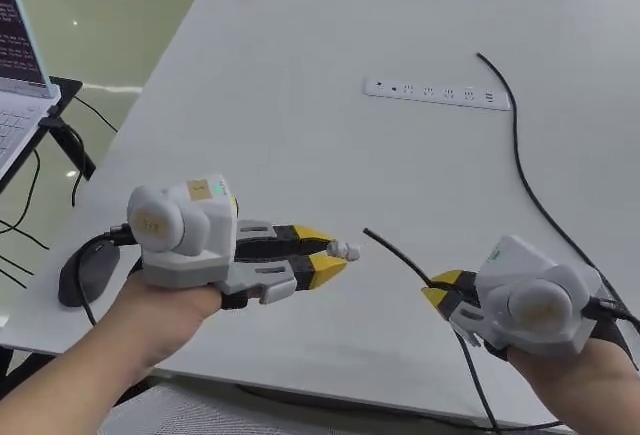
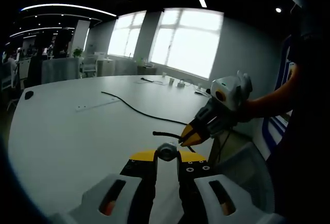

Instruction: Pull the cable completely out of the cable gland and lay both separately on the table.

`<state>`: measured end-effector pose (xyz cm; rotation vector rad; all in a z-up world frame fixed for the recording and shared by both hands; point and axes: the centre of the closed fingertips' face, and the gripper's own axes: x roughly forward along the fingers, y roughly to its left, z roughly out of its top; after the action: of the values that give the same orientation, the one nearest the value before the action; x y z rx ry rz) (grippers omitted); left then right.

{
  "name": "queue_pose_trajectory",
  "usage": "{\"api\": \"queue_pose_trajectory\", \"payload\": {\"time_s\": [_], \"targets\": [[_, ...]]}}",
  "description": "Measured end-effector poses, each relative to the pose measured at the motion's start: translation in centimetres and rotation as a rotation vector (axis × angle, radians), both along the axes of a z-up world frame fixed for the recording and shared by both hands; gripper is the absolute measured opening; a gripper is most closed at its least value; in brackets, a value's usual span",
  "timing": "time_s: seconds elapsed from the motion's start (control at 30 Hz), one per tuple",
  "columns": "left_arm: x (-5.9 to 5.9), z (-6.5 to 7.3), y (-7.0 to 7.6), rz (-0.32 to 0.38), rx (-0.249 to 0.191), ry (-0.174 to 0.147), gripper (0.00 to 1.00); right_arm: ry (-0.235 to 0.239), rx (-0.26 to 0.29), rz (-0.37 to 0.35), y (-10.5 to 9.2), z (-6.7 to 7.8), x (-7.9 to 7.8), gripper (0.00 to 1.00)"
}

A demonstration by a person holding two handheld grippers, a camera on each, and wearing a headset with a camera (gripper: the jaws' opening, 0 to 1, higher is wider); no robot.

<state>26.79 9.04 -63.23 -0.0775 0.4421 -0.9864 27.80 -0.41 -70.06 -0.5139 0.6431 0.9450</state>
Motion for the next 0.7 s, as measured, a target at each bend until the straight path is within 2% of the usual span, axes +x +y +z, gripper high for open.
{"api": "queue_pose_trajectory", "payload": {"time_s": [0.2, 0.4, 0.7], "targets": [[0.1, -0.4, 0.4, -0.004, -0.003, 0.003, 0.15, -0.005, 0.011, -0.004, 0.9, 0.8, 1.1, 0.0], [0.4, -1.1, 1.3, 0.01, -0.008, 0.014, 0.15, -0.002, 0.018, -0.008, 2.1, 1.3, 2.4, 0.0], [0.4, -2.6, 2.6, 0.024, 0.017, 0.019, 0.15, 0.028, 0.04, -0.015, 4.1, 1.4, 4.0, 0.0]]}}
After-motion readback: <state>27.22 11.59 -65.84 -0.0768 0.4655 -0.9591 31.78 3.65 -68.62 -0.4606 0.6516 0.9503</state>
